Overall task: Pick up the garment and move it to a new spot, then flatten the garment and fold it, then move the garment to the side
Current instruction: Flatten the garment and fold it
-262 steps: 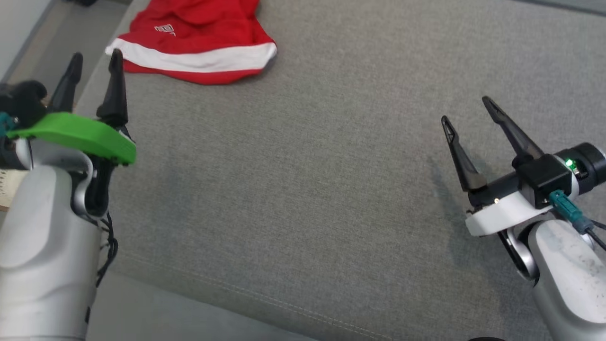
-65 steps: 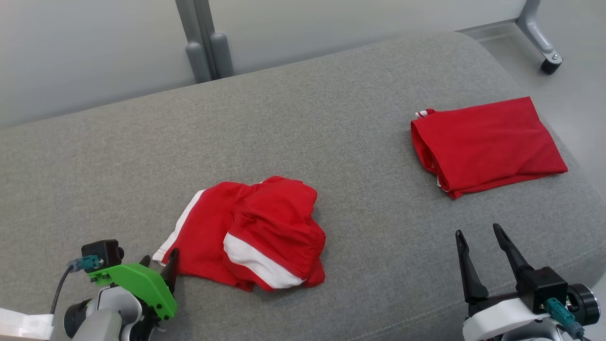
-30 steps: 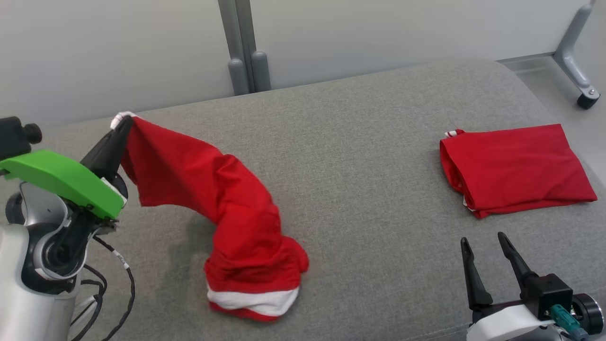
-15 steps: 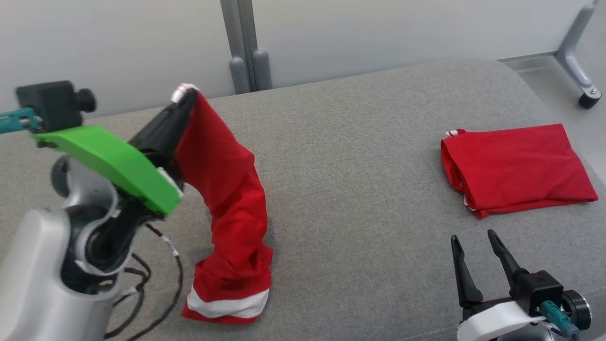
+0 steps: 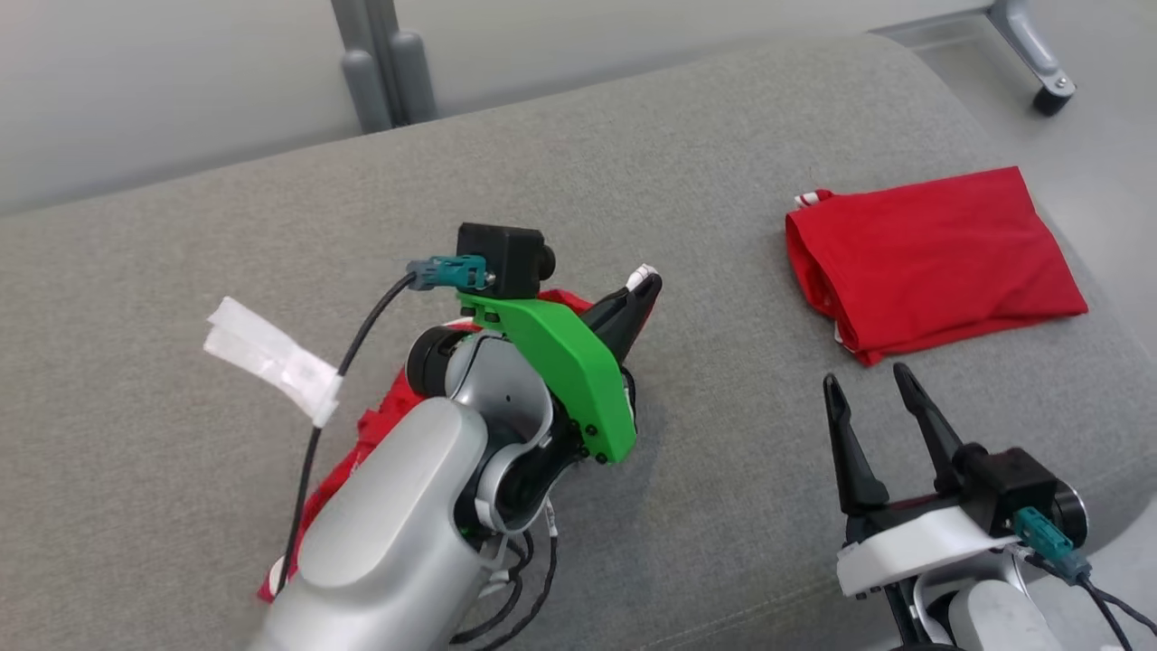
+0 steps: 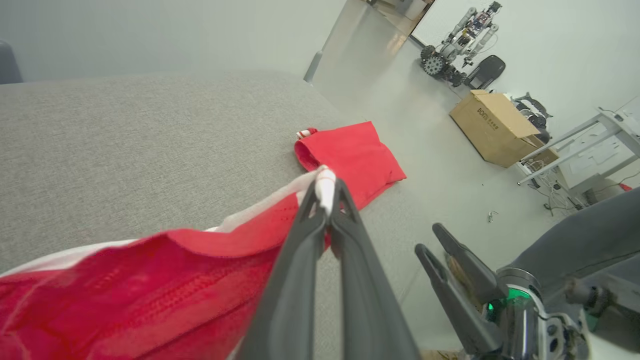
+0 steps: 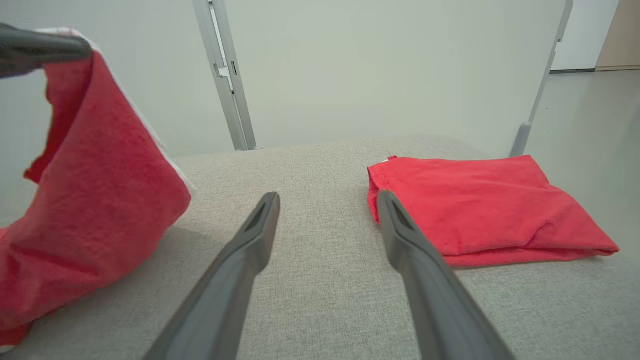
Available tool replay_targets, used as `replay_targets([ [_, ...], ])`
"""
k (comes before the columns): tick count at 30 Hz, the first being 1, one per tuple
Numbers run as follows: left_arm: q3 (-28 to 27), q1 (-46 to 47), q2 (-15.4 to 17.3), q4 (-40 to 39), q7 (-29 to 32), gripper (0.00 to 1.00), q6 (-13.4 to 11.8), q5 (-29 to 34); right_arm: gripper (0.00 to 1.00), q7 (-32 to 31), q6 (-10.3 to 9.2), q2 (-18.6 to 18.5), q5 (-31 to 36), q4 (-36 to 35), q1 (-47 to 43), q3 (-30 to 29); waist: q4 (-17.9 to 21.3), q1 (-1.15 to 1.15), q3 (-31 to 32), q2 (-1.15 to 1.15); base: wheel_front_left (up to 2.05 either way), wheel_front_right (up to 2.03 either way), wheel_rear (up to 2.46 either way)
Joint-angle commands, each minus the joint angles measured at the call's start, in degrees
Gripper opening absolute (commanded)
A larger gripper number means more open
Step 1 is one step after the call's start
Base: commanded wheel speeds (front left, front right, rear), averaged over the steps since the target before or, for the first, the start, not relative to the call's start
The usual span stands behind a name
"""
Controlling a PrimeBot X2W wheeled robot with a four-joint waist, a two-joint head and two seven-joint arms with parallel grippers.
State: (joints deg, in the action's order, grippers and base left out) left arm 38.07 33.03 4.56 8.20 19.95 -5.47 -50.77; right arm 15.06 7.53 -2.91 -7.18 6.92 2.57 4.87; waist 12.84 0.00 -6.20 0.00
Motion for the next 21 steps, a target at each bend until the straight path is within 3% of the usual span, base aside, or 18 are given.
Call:
replay_targets([
  [1, 0.5, 1.7, -0.1, 1.9, -0.7, 0.00, 0.3, 0.9, 1.00, 0.1, -0.09, 0.0, -0.7, -0.3, 1.2, 0.3, 4.9, 0.00, -5.5, 0.00, 0.00, 0.00, 0.00],
  [7, 4.2, 6.0, -1.4, 12.0, -3.7, 0.00, 0.9, 1.3, 1.00, 0.1, -0.09, 0.0, -3.7, -0.4, 3.8, 0.6, 8.9, 0.00, -10.7, 0.00, 0.00, 0.00, 0.00],
  [17, 16.3, 8.3, -1.5, 13.4, -13.4, 0.00, -2.2, -11.2, 1.00, 0.1, -0.08, 0.0, -5.6, 0.4, 5.7, 1.4, 11.6, 0.00, -13.5, 0.00, 0.00, 0.00, 0.00],
  [18, 17.5, 8.8, -1.5, 14.1, -14.5, 0.06, -2.4, -11.6, 1.00, 0.1, -0.08, 0.0, -5.7, 0.5, 5.9, 1.5, 11.7, 0.00, -13.5, 0.00, 0.00, 0.00, 0.00],
  [19, 18.7, 9.5, -1.5, 14.6, -15.5, 0.35, -2.6, -12.1, 1.00, 0.1, -0.08, 0.0, -5.8, 0.5, 6.2, 1.5, 11.7, 0.00, -13.5, 0.00, 0.00, 0.00, 0.00],
  [20, 19.8, 10.1, -1.5, 15.1, -16.1, 0.93, -2.5, -12.6, 1.00, 0.1, -0.08, 0.0, -5.7, 0.6, 6.2, 1.4, 11.6, 0.00, -13.3, 0.00, 0.00, 0.00, 0.00],
  [21, 21.0, 10.7, -1.6, 15.4, -16.3, 1.00, -2.3, -12.8, 1.00, 0.1, -0.08, 0.0, -5.6, 0.6, 6.2, 1.2, 11.3, 0.00, -13.1, 0.00, 0.00, 0.00, 0.00],
])
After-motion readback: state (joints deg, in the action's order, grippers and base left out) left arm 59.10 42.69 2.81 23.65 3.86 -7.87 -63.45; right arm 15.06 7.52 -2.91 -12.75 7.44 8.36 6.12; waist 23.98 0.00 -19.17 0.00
